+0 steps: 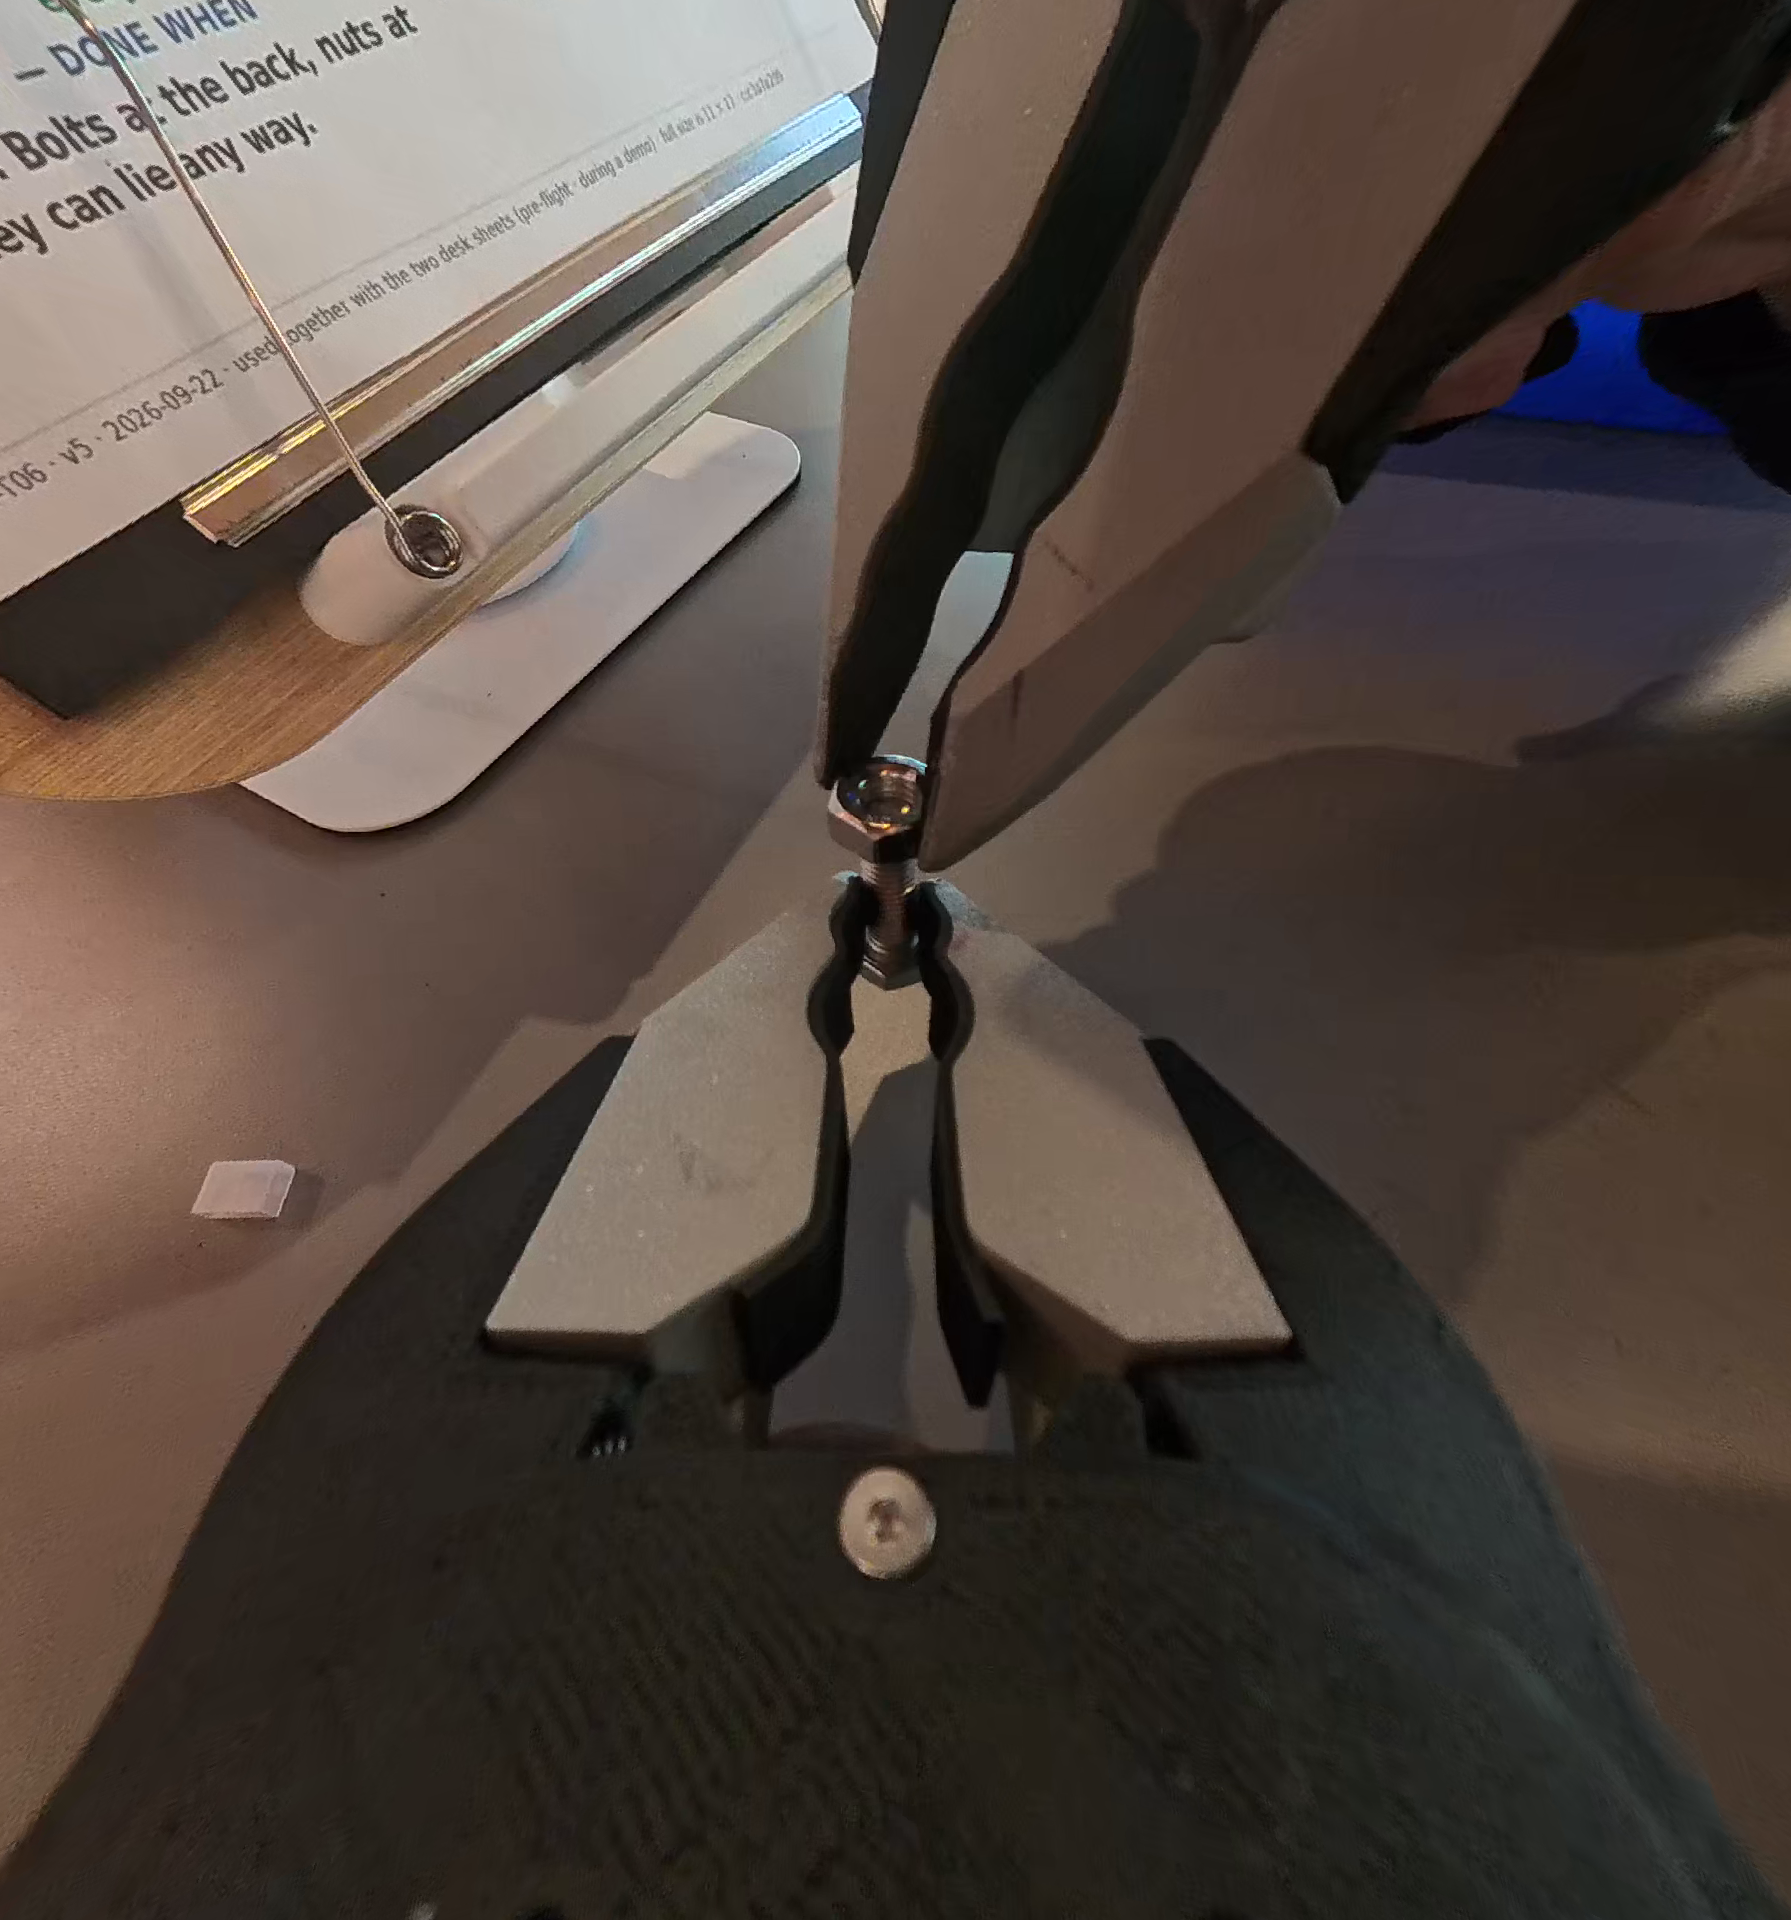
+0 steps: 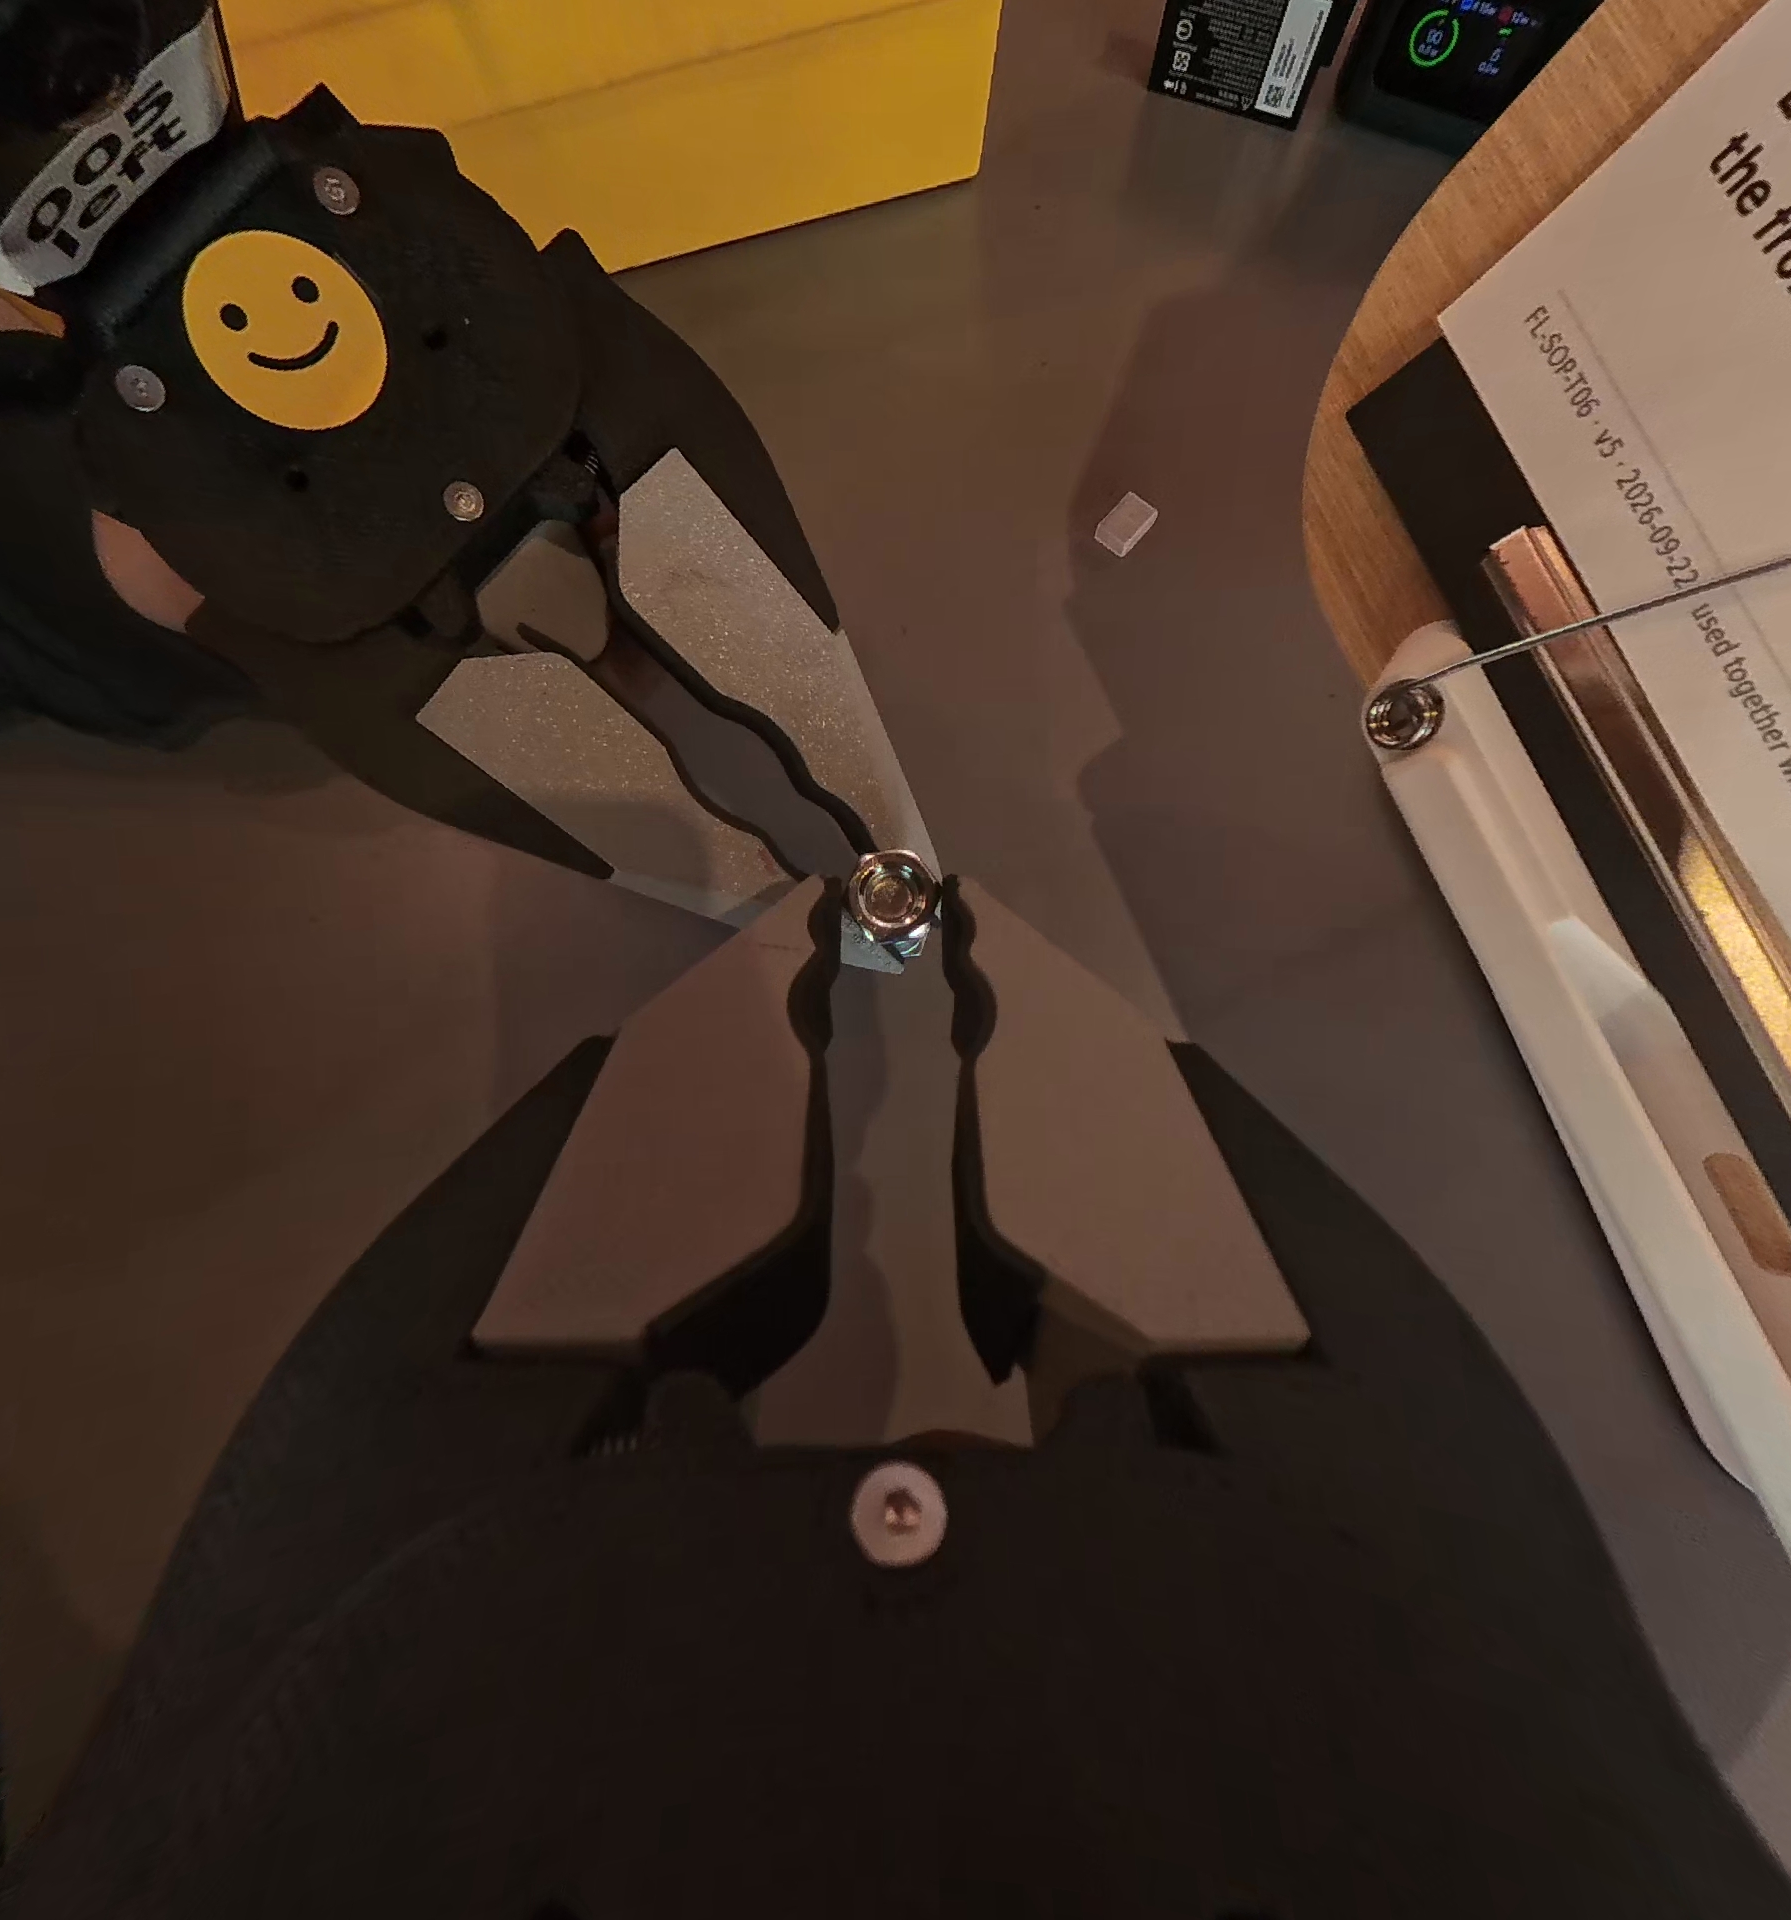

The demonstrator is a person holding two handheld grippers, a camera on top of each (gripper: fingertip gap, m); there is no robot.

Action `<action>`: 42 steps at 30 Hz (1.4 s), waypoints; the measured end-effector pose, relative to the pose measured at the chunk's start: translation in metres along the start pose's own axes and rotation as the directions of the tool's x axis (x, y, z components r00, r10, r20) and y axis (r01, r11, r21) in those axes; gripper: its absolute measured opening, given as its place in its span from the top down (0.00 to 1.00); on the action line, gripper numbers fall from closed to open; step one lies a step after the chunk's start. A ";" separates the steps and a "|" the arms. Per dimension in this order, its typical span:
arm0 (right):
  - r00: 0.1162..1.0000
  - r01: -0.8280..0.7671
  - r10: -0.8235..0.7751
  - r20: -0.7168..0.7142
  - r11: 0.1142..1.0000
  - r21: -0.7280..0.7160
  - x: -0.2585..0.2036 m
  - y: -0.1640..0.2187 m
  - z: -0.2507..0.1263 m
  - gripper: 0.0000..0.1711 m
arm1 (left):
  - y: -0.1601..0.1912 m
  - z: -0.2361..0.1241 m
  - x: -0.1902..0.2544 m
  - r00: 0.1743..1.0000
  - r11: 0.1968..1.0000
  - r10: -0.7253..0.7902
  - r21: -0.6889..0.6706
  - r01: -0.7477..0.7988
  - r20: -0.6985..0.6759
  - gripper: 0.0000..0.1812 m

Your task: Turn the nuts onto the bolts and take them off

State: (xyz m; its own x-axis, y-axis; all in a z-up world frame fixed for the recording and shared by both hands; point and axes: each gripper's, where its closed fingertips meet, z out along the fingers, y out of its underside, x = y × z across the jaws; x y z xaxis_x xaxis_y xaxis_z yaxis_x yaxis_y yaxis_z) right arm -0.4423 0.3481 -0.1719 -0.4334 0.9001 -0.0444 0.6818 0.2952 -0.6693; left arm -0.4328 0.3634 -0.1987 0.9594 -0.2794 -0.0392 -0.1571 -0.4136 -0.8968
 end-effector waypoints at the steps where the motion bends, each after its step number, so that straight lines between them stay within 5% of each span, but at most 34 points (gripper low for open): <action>1: 1.000 0.001 -0.001 -0.001 1.000 0.003 0.000 0.000 0.000 0.91 | 0.000 0.000 0.000 1.000 1.000 -0.001 0.002 0.001 0.000 0.96; 18: 1.000 -0.024 0.024 -0.010 0.999 0.024 0.010 0.000 -0.008 0.88 | 0.000 -0.002 -0.006 1.000 1.000 -0.016 0.006 0.015 0.021 0.96; 25: 0.958 -0.157 0.173 -0.227 0.984 0.090 0.071 0.017 -0.062 0.85 | -0.003 -0.004 -0.007 0.999 0.999 -0.029 0.020 0.029 0.020 0.96; 36: 0.921 -0.216 0.260 -0.289 0.960 0.176 0.080 0.020 -0.112 0.84 | -0.001 -0.003 -0.010 0.999 0.999 -0.040 0.020 0.040 0.024 0.96; 42: 0.834 -0.276 0.346 -0.430 0.936 0.219 0.086 0.044 -0.180 0.83 | -0.004 -0.003 -0.006 0.999 0.999 -0.033 0.030 0.033 0.014 0.96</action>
State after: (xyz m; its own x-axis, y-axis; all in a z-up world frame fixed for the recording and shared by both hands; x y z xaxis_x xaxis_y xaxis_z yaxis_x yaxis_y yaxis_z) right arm -0.3440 0.4964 -0.0714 0.1281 0.9905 0.0499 0.6283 -0.0421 -0.7768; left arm -0.4384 0.3643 -0.1941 0.9672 -0.2535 -0.0152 -0.1183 -0.3966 -0.9103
